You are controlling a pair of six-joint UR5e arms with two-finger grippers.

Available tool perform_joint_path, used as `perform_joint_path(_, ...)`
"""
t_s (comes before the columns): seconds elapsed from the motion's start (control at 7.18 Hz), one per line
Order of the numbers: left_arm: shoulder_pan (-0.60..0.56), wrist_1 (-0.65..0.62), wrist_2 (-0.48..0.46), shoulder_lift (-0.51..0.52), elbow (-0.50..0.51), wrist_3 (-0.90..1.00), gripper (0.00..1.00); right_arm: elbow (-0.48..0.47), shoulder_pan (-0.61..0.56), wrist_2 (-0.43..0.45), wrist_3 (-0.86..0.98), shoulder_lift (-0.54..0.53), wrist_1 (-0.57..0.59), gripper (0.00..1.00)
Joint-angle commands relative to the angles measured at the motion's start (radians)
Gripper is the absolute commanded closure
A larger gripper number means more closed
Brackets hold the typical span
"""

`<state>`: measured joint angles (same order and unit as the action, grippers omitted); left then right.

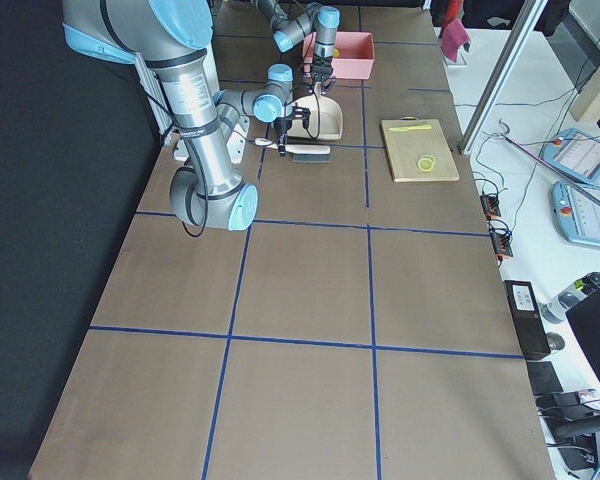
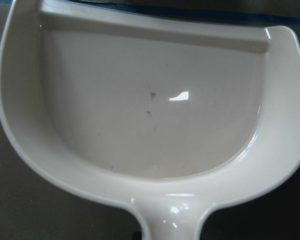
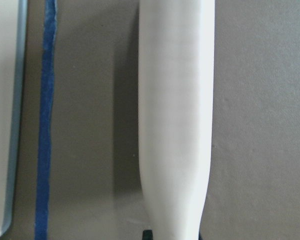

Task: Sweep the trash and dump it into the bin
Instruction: 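Lower the dustpan onto the table and open the left gripper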

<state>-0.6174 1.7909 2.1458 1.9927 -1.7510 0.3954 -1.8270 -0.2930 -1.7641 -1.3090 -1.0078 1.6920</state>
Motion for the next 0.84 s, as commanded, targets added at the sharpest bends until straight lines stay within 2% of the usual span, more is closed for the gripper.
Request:
perform_joint_path(0.0, 0.007, 0.038, -0.001, 0.006, 0.042, -0.001, 0.71, 0.0, 0.0, 0.0, -0.001, 0.002, 0.0, 1.0)
perform_joint_path(0.14, 0.007, 0.039, -0.001, 0.008, 0.042, -0.015, 0.61, 0.0, 0.0, 0.0, 0.001, 0.002, 0.0, 1.0)
perform_joint_path(0.42, 0.008, 0.041, -0.001, 0.018, 0.041, -0.081, 0.59, 0.0, 0.0, 0.0, 0.001, 0.0, 0.0, 1.0)
perform_joint_path(0.56, 0.008, 0.041, -0.001, 0.021, 0.041, -0.081, 0.45, 0.0, 0.0, 0.0, 0.001, 0.0, 0.0, 1.0)
perform_joint_path(0.7, 0.007, 0.041, -0.001, 0.026, 0.039, -0.081, 0.01, 0.0, 0.0, 0.0, 0.001, 0.0, 0.0, 1.0)
